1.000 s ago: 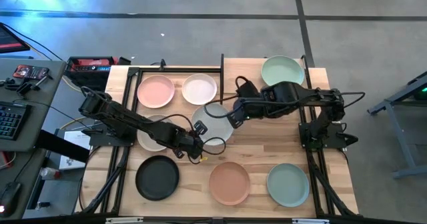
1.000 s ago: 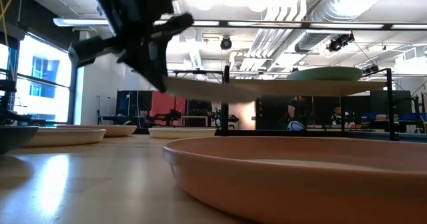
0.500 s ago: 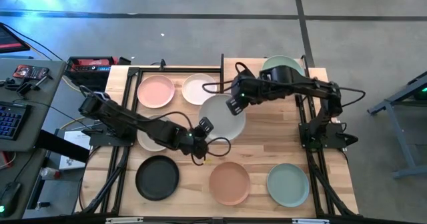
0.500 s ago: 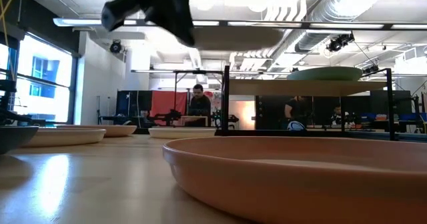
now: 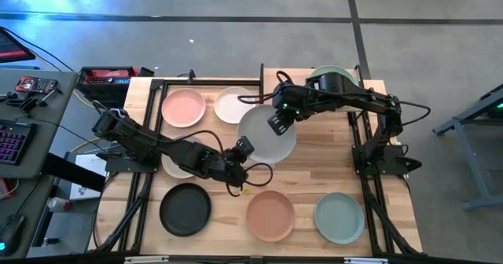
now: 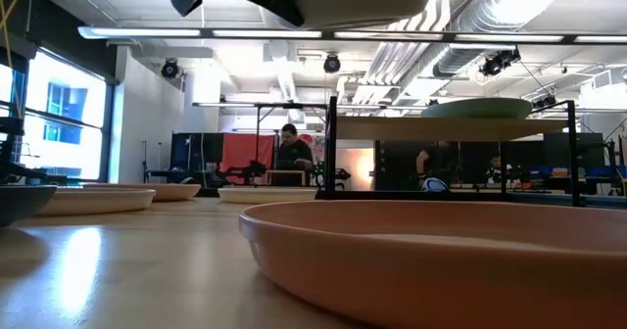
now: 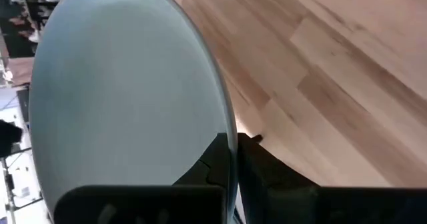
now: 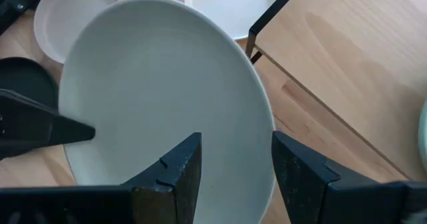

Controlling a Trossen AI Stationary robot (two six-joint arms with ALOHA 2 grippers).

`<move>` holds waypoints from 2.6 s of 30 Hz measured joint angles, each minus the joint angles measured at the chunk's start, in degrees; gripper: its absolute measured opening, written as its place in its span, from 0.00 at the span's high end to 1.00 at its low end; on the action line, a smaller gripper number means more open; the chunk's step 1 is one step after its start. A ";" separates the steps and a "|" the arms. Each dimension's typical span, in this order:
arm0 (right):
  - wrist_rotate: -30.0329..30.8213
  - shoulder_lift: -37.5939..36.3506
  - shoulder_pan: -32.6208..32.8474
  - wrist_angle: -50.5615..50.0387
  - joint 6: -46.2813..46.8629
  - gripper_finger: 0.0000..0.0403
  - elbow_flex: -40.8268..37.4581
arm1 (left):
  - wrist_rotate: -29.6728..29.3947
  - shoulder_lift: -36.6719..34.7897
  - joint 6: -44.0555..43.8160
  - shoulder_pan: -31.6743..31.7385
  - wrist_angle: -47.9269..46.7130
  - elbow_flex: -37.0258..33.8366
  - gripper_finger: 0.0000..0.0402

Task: Place and stack plates onto a shelf
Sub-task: Stack the light gray plate on top of the green plate on the shelf

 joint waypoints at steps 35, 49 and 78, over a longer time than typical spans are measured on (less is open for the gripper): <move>2.28 0.00 -1.55 -0.02 -2.03 0.69 1.05 | -4.22 0.00 3.57 -0.20 -1.36 -0.01 1.00; 0.59 -0.02 -3.74 -0.02 -2.38 0.69 0.28 | -6.95 -0.02 7.23 0.38 -0.63 -0.03 0.99; 0.14 -0.02 -3.85 -0.11 0.64 1.00 0.24 | -2.41 -0.07 -2.15 2.10 1.33 -0.08 0.92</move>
